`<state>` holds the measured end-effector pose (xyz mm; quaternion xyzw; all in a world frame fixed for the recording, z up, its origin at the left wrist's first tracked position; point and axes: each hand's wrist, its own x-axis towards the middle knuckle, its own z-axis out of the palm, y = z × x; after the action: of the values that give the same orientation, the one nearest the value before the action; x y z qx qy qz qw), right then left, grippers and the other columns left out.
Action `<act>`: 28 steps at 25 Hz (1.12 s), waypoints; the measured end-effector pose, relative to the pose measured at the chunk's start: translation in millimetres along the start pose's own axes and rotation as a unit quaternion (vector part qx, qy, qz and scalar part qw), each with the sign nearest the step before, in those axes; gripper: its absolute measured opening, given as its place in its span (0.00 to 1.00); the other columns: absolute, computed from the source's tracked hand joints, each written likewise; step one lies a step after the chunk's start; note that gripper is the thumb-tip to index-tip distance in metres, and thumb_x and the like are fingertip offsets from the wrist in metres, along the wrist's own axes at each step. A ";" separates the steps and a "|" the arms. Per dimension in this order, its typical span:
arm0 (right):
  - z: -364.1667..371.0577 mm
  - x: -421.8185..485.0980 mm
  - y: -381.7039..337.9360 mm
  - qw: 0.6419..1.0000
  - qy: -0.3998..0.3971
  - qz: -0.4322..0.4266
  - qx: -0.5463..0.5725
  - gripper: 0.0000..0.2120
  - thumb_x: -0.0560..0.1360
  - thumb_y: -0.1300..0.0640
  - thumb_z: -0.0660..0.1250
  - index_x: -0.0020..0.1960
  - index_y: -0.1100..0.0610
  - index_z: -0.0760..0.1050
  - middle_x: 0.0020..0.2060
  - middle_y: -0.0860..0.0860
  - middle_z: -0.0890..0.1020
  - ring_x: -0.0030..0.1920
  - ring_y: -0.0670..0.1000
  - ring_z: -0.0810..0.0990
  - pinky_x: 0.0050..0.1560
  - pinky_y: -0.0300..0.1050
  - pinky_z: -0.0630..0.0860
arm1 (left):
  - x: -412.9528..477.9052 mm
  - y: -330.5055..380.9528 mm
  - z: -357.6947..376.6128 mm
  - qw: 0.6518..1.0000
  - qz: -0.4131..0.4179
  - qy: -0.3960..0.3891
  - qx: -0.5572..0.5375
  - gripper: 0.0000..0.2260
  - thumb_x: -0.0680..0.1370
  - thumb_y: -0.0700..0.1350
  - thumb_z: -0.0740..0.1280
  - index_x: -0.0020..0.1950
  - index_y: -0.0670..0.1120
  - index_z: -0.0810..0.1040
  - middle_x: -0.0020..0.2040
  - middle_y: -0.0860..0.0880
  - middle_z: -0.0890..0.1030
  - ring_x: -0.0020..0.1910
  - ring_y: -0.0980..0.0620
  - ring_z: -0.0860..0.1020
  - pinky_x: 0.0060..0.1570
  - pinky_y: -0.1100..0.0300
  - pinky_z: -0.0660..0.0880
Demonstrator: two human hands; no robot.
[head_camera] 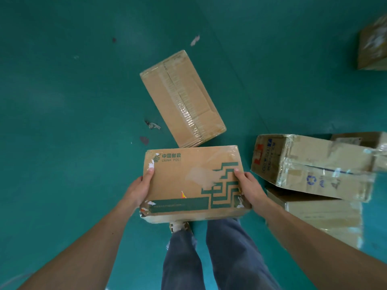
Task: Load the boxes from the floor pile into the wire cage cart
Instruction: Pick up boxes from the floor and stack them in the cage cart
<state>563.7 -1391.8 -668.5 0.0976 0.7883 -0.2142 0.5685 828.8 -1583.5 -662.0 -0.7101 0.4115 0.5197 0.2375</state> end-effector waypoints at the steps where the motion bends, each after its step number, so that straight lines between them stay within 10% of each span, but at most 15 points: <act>1: -11.9 -11.2 -1.9 1.000 0.001 -0.002 0.012 0.22 0.80 0.37 0.60 0.62 0.53 0.76 0.52 0.51 0.84 0.52 0.52 0.83 0.61 0.56 0.78 | -14.6 5.9 -0.9 1.000 0.003 -0.020 0.006 0.37 0.77 0.74 0.49 0.69 0.48 0.75 0.61 0.44 0.80 0.57 0.43 0.80 0.60 0.46 0.77; 5: -63.8 -68.7 -5.5 0.997 -0.015 0.009 0.078 0.17 0.82 0.43 0.62 0.56 0.54 0.81 0.44 0.52 0.87 0.43 0.50 0.86 0.43 0.43 0.79 | -81.3 28.9 -3.7 0.997 0.017 -0.075 -0.014 0.31 0.79 0.72 0.47 0.63 0.50 0.74 0.54 0.46 0.82 0.50 0.48 0.81 0.44 0.55 0.76; 14: -146.1 -275.1 60.8 0.970 0.072 -0.070 0.220 0.15 0.84 0.46 0.59 0.56 0.52 0.81 0.48 0.47 0.86 0.51 0.49 0.82 0.45 0.44 0.73 | -236.5 66.1 28.6 0.974 0.167 -0.097 0.117 0.27 0.79 0.56 0.70 0.71 0.43 0.67 0.66 0.45 0.76 0.58 0.46 0.76 0.52 0.53 0.75; 23: -240.1 -440.0 217.8 0.915 0.249 -0.083 0.306 0.10 0.83 0.51 0.62 0.61 0.49 0.78 0.54 0.44 0.82 0.50 0.41 0.78 0.45 0.36 0.71 | -433.8 69.0 190.7 0.883 0.288 -0.053 0.367 0.29 0.78 0.58 0.65 0.69 0.39 0.66 0.61 0.41 0.78 0.59 0.40 0.76 0.53 0.53 0.72; 28: -295.9 -487.3 339.4 0.852 0.360 -0.006 0.380 0.08 0.80 0.50 0.65 0.56 0.51 0.78 0.52 0.48 0.84 0.52 0.50 0.81 0.58 0.50 0.77 | -528.1 24.1 300.6 0.884 0.346 -0.099 0.298 0.28 0.74 0.62 0.61 0.69 0.47 0.73 0.59 0.43 0.80 0.54 0.42 0.75 0.57 0.49 0.74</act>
<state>608.7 -913.6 -210.8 0.3716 0.7954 -0.4506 0.1617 581.7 -1188.6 -271.1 -0.3631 0.7413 0.4889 0.2823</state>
